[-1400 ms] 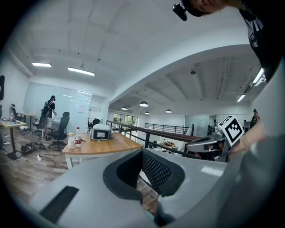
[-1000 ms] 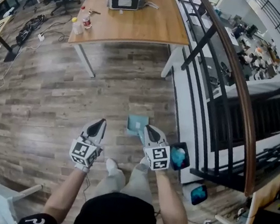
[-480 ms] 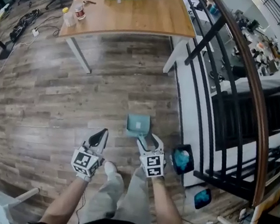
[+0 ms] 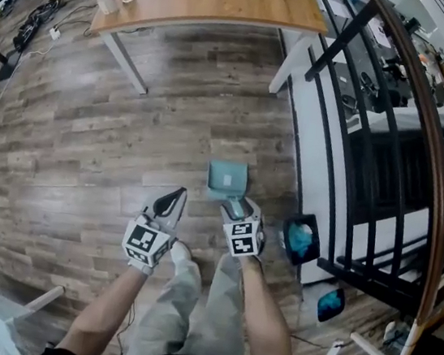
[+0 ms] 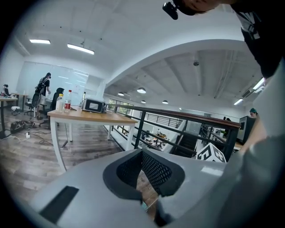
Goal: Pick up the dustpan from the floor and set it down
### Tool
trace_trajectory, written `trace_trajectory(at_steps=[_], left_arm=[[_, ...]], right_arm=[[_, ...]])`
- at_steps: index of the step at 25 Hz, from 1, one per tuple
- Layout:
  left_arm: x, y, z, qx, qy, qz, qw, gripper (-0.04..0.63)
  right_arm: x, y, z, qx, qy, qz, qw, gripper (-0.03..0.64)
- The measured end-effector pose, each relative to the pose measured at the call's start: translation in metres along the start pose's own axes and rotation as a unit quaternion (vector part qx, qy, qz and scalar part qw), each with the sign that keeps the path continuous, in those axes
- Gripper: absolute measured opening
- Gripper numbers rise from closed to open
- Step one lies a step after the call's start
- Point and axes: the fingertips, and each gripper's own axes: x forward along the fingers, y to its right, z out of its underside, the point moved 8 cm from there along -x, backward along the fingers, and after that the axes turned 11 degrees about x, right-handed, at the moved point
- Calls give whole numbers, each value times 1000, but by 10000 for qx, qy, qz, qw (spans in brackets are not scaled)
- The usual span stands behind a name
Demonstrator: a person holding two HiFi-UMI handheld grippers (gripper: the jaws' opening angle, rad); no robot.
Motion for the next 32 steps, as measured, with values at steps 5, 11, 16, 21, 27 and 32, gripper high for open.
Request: trace_trajectory(at_steps=[5, 11, 16, 21, 27, 32], left_arm=[[-1, -2, 15, -82, -63, -27, 9999, -3], [-1, -1, 23, -182, -110, -80, 9997, -3], [-3, 2, 24, -186, -115, -58, 9997, -3], [-2, 4, 23, -165, -120, -57, 9998, -3], [-4, 11, 22, -182, -129, -62, 9997, -3], [-4, 14, 18, -160, -113, -45, 9998, -3]], right_arm=[[12, 1, 6, -68, -229, 193, 9995, 196], [13, 2, 7, -140, -432, 330, 9984, 92], [14, 0, 10, -158, -418, 315, 9985, 89], [14, 2, 10, -118, -404, 311, 9986, 89], [9, 5, 15, -108, -288, 427, 9986, 87], [3, 11, 20, -47, -252, 491, 9985, 87]])
